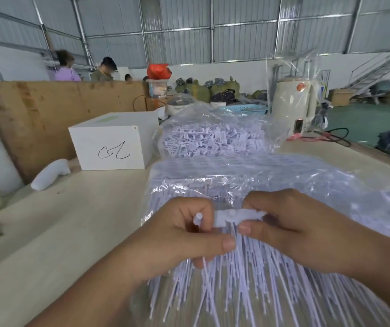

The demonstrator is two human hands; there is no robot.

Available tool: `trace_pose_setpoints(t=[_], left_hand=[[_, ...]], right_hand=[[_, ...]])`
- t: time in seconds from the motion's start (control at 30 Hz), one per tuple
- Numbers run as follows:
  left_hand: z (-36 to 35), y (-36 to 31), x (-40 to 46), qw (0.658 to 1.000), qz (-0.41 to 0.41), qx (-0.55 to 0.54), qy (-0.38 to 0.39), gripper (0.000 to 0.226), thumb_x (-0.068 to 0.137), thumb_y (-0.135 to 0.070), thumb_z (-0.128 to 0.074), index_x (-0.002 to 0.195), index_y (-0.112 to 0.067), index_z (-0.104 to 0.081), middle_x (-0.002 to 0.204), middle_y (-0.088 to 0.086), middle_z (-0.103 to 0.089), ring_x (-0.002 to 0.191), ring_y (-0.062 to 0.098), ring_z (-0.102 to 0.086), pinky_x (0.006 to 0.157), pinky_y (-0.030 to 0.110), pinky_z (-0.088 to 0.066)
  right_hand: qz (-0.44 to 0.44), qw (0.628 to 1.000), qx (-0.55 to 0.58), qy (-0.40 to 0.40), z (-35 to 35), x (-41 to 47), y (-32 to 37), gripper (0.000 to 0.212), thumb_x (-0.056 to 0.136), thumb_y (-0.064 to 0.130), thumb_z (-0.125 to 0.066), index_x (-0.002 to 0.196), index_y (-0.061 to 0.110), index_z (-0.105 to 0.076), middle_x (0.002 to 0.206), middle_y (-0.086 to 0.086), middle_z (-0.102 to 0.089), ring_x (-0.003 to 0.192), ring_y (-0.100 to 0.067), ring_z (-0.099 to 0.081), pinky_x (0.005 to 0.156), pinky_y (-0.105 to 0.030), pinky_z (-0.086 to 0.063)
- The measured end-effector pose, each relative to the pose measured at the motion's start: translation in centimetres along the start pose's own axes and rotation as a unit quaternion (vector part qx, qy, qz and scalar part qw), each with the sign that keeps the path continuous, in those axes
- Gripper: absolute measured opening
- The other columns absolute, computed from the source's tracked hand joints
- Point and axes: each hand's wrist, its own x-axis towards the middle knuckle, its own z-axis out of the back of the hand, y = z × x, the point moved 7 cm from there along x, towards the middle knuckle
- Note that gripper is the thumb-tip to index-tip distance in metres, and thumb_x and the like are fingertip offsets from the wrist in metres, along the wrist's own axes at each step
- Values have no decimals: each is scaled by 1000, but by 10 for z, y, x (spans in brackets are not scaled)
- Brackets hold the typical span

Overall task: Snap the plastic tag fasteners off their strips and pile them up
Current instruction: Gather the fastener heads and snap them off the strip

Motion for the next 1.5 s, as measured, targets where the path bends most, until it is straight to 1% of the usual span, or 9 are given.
trace_pose_setpoints(t=[0.13,0.37,0.57,0.73,0.9,1.03,1.13,1.33,1.5], left_hand=[[3,-5,2,995,-33,-27,-94,46,58,-22,-80,45,-25,-35,44,-7,-30,39,9,-28,44,17,-25],[-5,-1,-3,964,-51,-85,-247,49,58,-35,-78,46,-25,-32,40,1,-35,37,14,-34,43,17,-34],[27,7,-9,929,-31,-37,-367,53,61,-34,-82,46,-20,-33,46,8,-36,47,18,-33,58,31,-30],[18,8,5,982,-19,-73,-174,39,71,-37,-73,60,-19,-40,44,1,-39,38,16,-34,46,23,-32],[-1,7,4,995,2,-64,-77,27,76,-46,-65,72,-21,-55,50,3,-49,42,17,-40,44,20,-34],[-14,-1,4,998,-3,-61,-16,6,85,-27,-62,91,-24,-64,51,1,-51,44,12,-43,45,16,-36],[-25,2,2,998,11,-41,41,26,89,-17,-54,105,-33,-65,50,-5,-51,46,6,-45,47,14,-36],[-36,-7,-5,992,26,-21,120,19,78,-19,-60,96,-23,-68,58,-6,-54,55,7,-48,53,15,-38],[-34,-9,-1,996,3,-11,84,21,86,-5,-69,74,-21,-61,62,-17,-57,57,-5,-50,56,7,-38]], right_hand=[[7,996,-75,-54,5,-1,10,29,93,52,-47,76,31,-40,59,11,-48,53,-9,-46,46,-23,-26],[-61,985,-83,-139,-6,-12,14,42,92,69,-19,71,33,-27,55,10,-37,51,-9,-40,46,-24,-27],[-119,968,-5,-222,18,-11,-6,39,89,57,-42,65,26,-33,48,5,-40,42,-10,-36,46,-30,-29],[-21,998,42,-50,1,-13,0,30,91,52,-55,77,26,-51,56,5,-45,46,-9,-40,46,-24,-29],[-10,999,37,-31,8,-14,5,34,87,60,-48,117,44,-44,63,15,-55,50,-6,-49,49,-23,-35],[-22,999,49,-7,3,-19,1,30,90,61,-48,116,51,-36,77,-4,-62,62,-9,-57,59,-28,-46],[-10,999,49,16,-5,-21,4,38,90,58,-49,123,46,-34,81,0,-64,66,-12,-61,61,-42,-51],[-17,999,32,9,-7,-26,2,58,84,68,-48,134,53,-23,74,4,-59,60,-4,-55,55,-26,-41],[-61,998,0,16,-2,-28,-6,48,77,75,-47,106,37,-52,76,15,-60,67,0,-57,59,-24,-46]])
